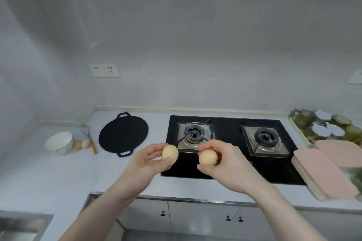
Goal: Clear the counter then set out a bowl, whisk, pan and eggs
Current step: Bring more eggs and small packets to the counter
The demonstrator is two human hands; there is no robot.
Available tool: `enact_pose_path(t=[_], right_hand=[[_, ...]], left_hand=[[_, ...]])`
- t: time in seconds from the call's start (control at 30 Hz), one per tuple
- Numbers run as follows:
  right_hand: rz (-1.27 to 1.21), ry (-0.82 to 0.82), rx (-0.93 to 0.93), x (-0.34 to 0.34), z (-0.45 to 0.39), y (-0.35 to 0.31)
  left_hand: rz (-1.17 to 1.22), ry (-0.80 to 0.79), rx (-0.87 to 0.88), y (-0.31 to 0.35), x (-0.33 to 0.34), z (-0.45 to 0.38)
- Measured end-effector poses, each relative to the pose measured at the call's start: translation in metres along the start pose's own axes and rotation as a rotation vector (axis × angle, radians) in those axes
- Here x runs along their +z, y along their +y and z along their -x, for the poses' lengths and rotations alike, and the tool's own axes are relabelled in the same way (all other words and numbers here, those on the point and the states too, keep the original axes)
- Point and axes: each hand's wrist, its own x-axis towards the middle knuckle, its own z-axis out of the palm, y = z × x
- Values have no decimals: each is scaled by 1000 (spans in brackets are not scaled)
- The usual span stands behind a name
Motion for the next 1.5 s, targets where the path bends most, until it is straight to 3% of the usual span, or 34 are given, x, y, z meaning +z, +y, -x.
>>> enact_pose_path(t=[0.4, 0.67, 1.03, 1.5], right_hand=[[18, -324, -220, 67, -64, -71], [-8, -517, -264, 126, -83, -74], [38, -593, -256, 166, -128, -93], [60, -563, -185, 303, -236, -169]], left_hand=[[97, 426, -53, -26, -75, 70], [132, 649, -79, -56, -95, 107], [169, 731, -114, -77, -159, 79], [155, 707, -208, -129, -330, -6]])
